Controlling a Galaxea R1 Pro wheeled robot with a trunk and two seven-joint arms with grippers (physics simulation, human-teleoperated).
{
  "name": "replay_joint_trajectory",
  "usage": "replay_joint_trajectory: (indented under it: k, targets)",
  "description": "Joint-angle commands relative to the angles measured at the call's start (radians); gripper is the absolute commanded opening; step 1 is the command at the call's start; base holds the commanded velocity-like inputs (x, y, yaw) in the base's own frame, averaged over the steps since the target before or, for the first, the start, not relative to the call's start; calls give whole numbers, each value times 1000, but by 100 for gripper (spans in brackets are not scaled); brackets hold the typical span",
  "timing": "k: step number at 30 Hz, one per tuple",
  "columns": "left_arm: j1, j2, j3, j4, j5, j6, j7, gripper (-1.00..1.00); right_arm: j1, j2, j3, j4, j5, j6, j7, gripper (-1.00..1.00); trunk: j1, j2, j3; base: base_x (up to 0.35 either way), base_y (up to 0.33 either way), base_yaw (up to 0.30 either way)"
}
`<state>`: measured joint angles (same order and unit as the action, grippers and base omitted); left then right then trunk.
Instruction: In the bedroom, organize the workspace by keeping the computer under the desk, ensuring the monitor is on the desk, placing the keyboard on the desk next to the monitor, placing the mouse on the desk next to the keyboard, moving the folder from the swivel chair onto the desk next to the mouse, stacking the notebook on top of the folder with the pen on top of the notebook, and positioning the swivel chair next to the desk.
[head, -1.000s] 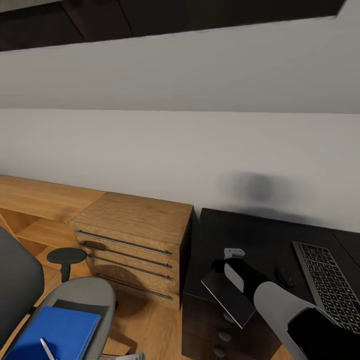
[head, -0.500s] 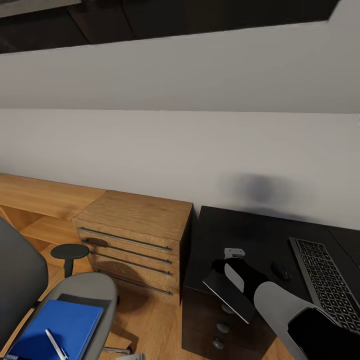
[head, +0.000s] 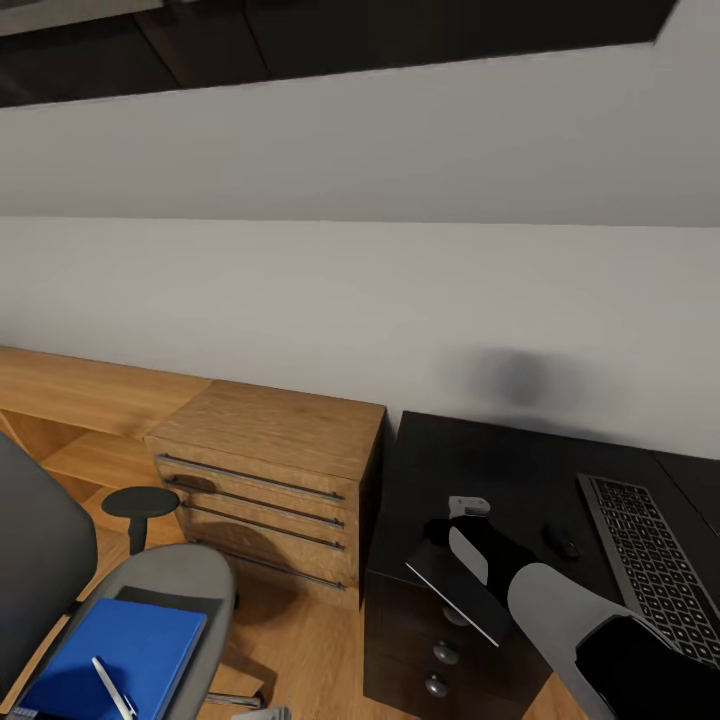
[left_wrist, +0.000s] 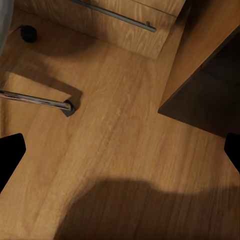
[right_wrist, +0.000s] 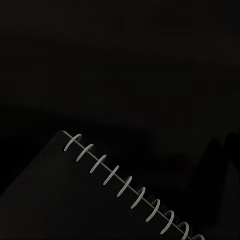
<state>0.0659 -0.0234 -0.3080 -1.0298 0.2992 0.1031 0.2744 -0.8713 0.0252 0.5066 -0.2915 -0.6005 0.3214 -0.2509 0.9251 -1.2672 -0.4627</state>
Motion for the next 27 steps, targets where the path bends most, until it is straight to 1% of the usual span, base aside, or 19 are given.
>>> replay_joint_trajectory:
  k: [1,27]
  targets:
    - [0,0,-2,-3,8,4,6,100,-1,-1,9,-2,-10,5,-7,100,0,-1,-1,0,0,0]
    - [0,0,-2,-3,8,5,7,100,0,-1,9,-12,-6,-20,-7,100,0,-1,-1,0,0,0]
